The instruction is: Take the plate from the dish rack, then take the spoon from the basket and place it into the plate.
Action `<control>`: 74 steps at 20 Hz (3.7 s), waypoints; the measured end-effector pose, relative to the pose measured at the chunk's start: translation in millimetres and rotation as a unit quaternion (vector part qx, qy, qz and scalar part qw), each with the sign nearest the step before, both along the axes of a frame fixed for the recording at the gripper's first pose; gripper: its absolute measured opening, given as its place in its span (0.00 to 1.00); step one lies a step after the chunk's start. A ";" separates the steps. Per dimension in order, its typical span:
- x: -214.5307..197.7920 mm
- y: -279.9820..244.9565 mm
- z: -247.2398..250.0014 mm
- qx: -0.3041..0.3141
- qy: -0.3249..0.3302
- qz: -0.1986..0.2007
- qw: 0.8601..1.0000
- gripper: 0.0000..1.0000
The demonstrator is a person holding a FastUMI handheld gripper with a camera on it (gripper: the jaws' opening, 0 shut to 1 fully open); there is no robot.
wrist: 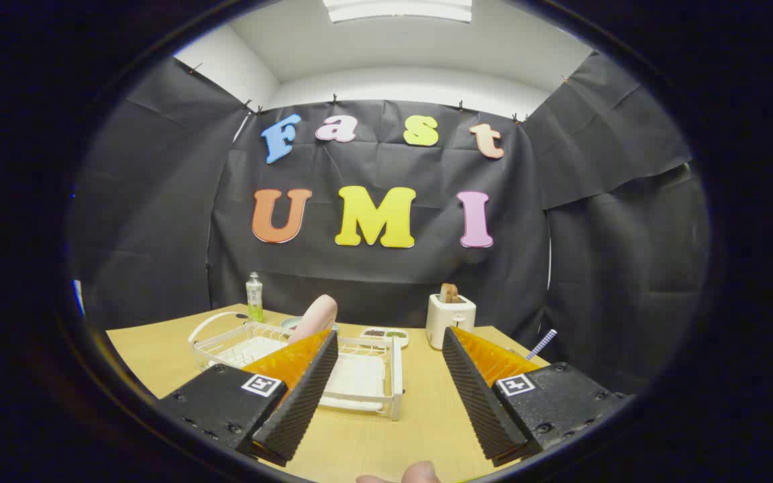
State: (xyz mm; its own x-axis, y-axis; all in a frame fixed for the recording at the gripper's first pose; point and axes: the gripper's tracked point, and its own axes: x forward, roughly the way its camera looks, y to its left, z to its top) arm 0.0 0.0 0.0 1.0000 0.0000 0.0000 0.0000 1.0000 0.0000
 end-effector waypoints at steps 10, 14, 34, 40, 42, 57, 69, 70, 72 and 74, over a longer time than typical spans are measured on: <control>0.3 4.0 -5.4 0.014 0.003 0.010 1.000 1.00; -1.8 6.1 -4.5 0.016 0.002 0.012 1.000 1.00; 48.7 25.1 70.0 -0.005 0.070 0.097 0.993 1.00; 92.0 51.7 107.9 -0.003 0.161 0.139 0.977 1.00; 107.3 64.5 107.3 -0.005 0.213 0.153 0.965 1.00; 212.4 115.9 13.3 0.062 0.465 0.121 0.875 1.00; 221.7 135.3 -52.8 0.087 0.549 0.105 0.824 0.83; 222.0 137.1 -57.3 0.089 0.555 0.103 0.820 0.81; 219.9 141.3 -62.5 0.091 0.564 0.098 0.815 0.73; 219.3 143.1 -64.8 0.090 0.569 0.087 0.813 0.59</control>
